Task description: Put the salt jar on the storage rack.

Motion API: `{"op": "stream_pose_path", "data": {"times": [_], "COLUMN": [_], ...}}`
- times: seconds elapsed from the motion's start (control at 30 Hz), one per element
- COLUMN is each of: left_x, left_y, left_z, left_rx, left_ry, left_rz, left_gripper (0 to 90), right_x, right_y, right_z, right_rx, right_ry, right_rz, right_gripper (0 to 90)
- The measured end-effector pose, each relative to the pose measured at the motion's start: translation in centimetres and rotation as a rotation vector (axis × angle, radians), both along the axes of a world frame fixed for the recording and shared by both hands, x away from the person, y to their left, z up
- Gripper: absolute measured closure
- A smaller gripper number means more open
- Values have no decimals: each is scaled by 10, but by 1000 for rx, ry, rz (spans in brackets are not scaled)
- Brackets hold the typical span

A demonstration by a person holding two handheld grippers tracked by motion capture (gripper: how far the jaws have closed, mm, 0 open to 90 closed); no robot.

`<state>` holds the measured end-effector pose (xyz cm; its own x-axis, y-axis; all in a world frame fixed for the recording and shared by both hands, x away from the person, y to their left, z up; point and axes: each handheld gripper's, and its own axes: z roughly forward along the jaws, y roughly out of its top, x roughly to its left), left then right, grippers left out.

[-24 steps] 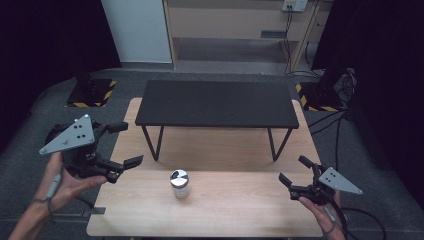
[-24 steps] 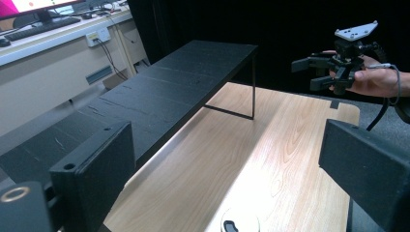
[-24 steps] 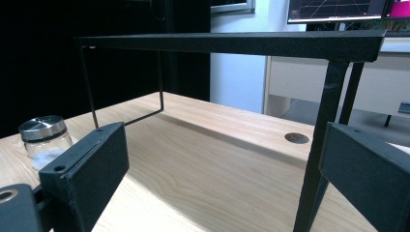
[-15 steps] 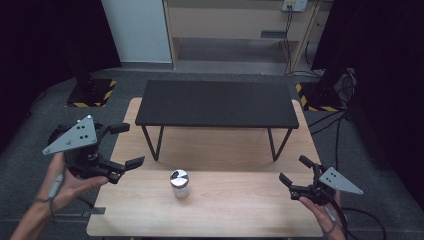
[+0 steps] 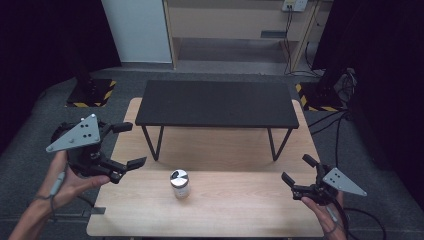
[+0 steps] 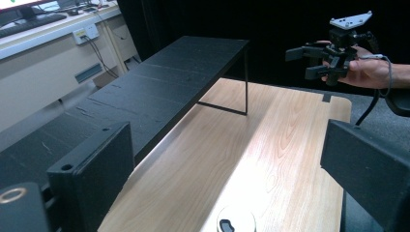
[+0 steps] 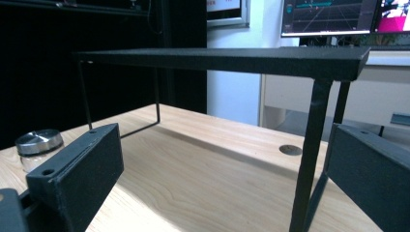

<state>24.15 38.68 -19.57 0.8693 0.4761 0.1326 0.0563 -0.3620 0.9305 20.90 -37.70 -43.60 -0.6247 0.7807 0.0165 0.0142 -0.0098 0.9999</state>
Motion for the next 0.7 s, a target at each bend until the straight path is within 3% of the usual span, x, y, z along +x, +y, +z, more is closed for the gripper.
{"op": "stream_pose_path", "data": {"times": [0.27,0.47,0.67,0.7], "left_x": [12,16,25,29], "left_y": [7,5,3,2], "left_z": [10,17,11,4], "left_rx": [-6,23,57,65], "left_ry": [24,35,69,83], "left_rz": [-46,-58,-76,-85], "left_gripper": [30,23,24,26], "right_x": [0,1,1,1], "right_y": [-2,-2,-2,-2], "right_z": [-1,-1,-1,-1], "right_rx": [7,10,5,2], "right_ry": [-24,-28,-29,-30], "right_rz": [19,21,28,29], "right_gripper": [3,3,3,3]}}
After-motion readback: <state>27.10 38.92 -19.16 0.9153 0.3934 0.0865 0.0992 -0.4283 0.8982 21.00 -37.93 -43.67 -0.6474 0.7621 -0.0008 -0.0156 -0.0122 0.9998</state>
